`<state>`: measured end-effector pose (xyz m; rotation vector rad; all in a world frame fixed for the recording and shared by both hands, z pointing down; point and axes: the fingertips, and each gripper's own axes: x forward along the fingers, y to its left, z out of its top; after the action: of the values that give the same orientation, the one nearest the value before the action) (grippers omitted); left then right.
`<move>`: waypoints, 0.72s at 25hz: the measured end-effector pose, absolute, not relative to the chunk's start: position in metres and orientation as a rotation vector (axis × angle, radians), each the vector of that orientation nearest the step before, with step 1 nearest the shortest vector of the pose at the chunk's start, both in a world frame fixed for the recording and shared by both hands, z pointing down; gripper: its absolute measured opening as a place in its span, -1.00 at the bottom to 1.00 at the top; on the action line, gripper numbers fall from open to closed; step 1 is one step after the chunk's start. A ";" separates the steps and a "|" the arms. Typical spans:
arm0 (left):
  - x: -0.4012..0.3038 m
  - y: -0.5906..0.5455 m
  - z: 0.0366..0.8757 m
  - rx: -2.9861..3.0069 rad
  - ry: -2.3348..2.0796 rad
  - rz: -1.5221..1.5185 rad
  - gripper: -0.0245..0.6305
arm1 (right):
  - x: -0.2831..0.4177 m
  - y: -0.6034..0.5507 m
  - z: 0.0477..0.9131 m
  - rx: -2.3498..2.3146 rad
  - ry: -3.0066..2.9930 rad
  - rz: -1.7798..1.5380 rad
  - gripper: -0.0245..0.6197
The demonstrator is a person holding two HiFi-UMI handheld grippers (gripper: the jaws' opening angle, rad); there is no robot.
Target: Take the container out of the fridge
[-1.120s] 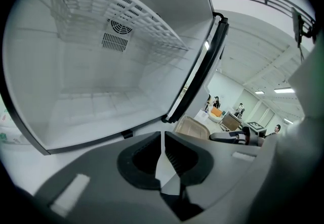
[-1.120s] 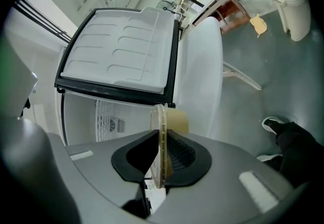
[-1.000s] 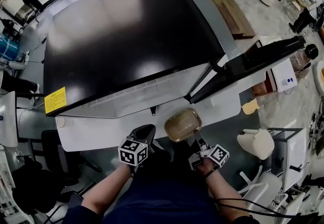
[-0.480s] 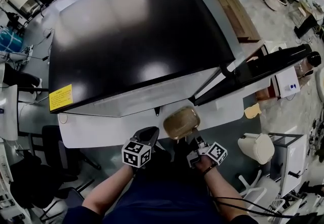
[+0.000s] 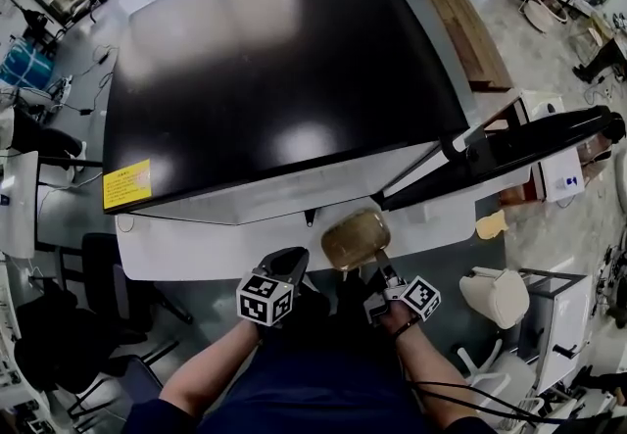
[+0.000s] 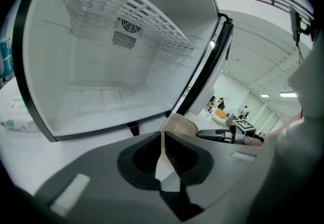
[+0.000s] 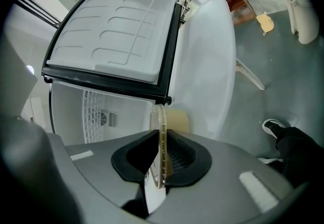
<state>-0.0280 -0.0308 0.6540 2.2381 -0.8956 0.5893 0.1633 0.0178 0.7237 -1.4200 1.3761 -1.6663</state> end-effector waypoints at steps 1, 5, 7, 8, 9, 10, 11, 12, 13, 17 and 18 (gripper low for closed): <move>-0.028 -0.031 0.655 2.237 -0.896 0.591 -0.85 | 0.163 0.016 0.724 -1.401 1.383 -1.654 -0.75; -0.024 -0.029 0.657 2.240 -0.887 0.603 -0.85 | 0.165 0.016 0.728 -1.405 1.379 -1.663 -0.75; -0.022 -0.029 0.658 2.242 -0.881 0.604 -0.85 | 0.168 0.022 0.731 -1.463 1.351 -1.707 -0.75; -0.021 -0.028 0.658 2.242 -0.878 0.603 -0.85 | 0.168 0.022 0.732 -1.465 1.347 -1.709 -0.74; -0.020 -0.028 0.658 2.241 -0.875 0.603 -0.85 | 0.167 0.020 0.732 -1.444 1.354 -1.693 -0.74; -0.020 -0.027 0.658 2.241 -0.873 0.603 -0.85 | 0.167 0.019 0.733 -1.430 1.356 -1.682 -0.74; -0.019 -0.027 0.658 2.241 -0.871 0.602 -0.85 | 0.167 0.020 0.734 -1.434 1.349 -1.686 -0.74; -0.019 -0.027 0.658 2.241 -0.870 0.602 -0.85 | 0.167 0.021 0.735 -1.442 1.341 -1.693 -0.74; -0.018 -0.027 0.658 2.242 -0.870 0.602 -0.85 | 0.167 0.020 0.736 -1.437 1.342 -1.687 -0.74; -0.019 -0.029 0.657 2.243 -0.874 0.604 -0.85 | 0.168 0.019 0.737 -1.435 1.346 -1.680 -0.73; -0.019 -0.029 0.657 2.243 -0.874 0.604 -0.85 | 0.169 0.021 0.738 -1.456 1.339 -1.694 -0.73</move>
<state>-0.0187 -0.0290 0.6574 2.2427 -0.8743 0.6042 0.1688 0.0211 0.7376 -1.4556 1.3393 -1.6944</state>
